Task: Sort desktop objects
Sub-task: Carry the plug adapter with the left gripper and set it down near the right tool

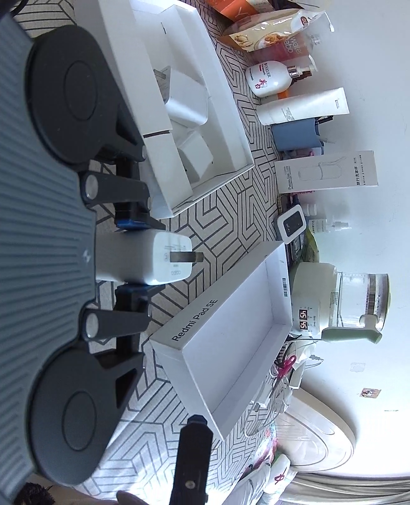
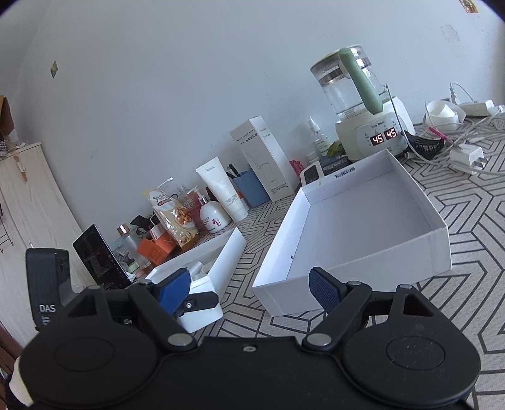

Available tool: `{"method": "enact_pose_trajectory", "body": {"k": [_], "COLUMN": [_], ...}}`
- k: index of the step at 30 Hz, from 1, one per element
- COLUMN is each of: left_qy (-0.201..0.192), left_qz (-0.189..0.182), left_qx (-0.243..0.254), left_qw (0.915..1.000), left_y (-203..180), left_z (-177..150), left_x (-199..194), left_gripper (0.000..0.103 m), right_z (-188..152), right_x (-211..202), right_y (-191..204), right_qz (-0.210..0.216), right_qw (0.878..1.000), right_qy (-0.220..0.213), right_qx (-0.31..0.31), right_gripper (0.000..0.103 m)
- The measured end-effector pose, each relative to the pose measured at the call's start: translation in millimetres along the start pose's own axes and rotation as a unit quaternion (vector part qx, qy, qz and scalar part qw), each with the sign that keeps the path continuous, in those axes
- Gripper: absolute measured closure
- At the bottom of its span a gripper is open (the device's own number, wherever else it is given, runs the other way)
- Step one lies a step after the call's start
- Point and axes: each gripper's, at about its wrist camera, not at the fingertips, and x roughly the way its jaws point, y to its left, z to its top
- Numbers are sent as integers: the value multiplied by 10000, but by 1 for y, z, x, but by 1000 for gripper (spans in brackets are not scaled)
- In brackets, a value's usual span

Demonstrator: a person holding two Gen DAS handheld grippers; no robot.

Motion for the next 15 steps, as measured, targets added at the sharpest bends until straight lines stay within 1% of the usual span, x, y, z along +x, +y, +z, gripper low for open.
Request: {"method": "enact_pose_trajectory", "body": {"k": [3, 7, 9, 12, 15], "left_qy": [-15, -121, -176, -289, -464], "left_qz": [-39, 66, 43, 19, 92], "left_qx": [-181, -223, -285, -387, -508], "left_qw": [9998, 9997, 9994, 9988, 9976], "left_y": [8, 13, 16, 23, 34], "left_z": [-1, -6, -8, -11, -12], "left_x": [-12, -26, -33, -46, -61], "left_gripper": [73, 73, 73, 73, 73], "right_z": [-2, -7, -10, -14, -18], "right_x": [2, 14, 19, 28, 37], "right_y": [-1, 7, 11, 17, 23], "right_qz": [-5, 135, 204, 309, 413], "right_qw": [10000, 9996, 9992, 9984, 9973], "right_qy": [63, 241, 331, 465, 599], "right_qx": [32, -16, -41, -77, -113], "right_gripper": [17, 17, 17, 17, 17]}}
